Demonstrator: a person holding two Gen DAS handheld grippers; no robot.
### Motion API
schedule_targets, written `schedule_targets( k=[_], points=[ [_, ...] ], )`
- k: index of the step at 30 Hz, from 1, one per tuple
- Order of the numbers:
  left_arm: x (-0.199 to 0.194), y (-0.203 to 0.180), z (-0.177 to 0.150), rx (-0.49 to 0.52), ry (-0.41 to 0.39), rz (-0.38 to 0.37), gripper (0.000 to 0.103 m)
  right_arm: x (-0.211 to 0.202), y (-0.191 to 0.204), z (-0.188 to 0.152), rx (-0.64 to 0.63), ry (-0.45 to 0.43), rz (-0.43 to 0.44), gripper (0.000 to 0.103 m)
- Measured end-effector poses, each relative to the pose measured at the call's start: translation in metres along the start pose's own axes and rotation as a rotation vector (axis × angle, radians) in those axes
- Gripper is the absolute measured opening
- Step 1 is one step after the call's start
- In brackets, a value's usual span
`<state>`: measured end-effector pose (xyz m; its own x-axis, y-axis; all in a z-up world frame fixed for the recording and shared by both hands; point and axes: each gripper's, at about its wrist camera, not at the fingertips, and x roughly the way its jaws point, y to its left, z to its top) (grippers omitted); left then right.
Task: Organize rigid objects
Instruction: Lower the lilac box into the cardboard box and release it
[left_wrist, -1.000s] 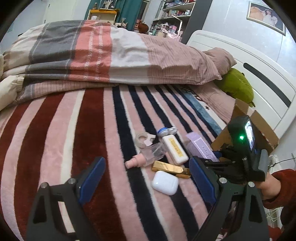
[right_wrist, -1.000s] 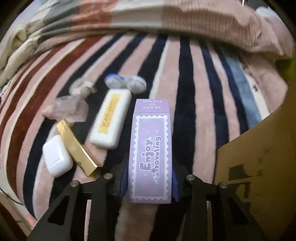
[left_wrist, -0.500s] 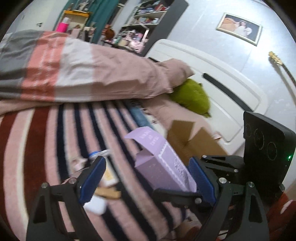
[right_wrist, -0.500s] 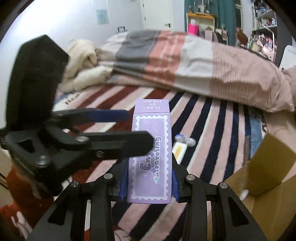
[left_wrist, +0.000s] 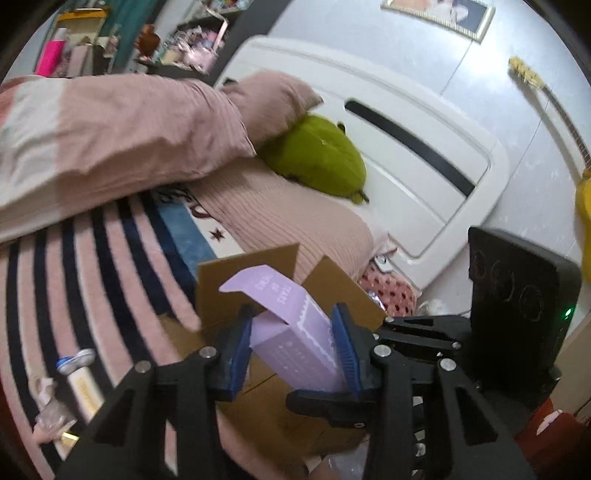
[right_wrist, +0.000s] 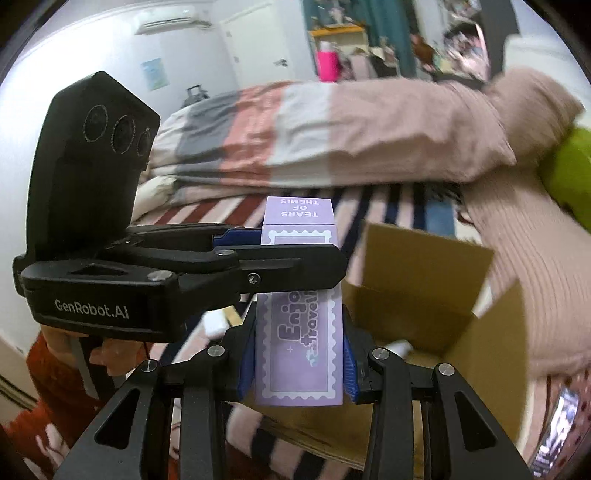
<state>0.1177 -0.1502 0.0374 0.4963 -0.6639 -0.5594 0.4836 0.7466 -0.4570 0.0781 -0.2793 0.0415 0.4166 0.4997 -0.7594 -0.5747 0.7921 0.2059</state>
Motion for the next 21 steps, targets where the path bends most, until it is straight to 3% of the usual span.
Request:
schedule_targets(
  k=[7,9,10,13,15,21],
  points=[
    [0.05,-0.007,0.008,0.01,0.127,0.028,0.04,0.011,-0.035,-0.004,0.022,0.111,-0.062,0.033],
    [0.056,-0.008,0.008,0.021,0.147,0.053,0.045,0.015,-0.036,-0.006,0.009,0.138,-0.089,0.034],
    [0.058,-0.009,0.007,0.026,0.155,0.067,0.053,0.017,-0.036,-0.007,0.001,0.151,-0.1,0.034],
    [0.053,-0.01,0.006,0.03,0.137,0.104,0.078,0.023,-0.037,-0.01,-0.009,0.189,-0.158,0.039],
    [0.043,-0.011,0.007,0.038,0.114,0.105,0.08,0.023,-0.036,-0.011,-0.009,0.187,-0.17,0.05],
    [-0.016,-0.001,0.006,0.052,0.021,0.196,0.086,0.01,-0.008,-0.004,-0.058,0.129,-0.145,0.052]
  ],
)
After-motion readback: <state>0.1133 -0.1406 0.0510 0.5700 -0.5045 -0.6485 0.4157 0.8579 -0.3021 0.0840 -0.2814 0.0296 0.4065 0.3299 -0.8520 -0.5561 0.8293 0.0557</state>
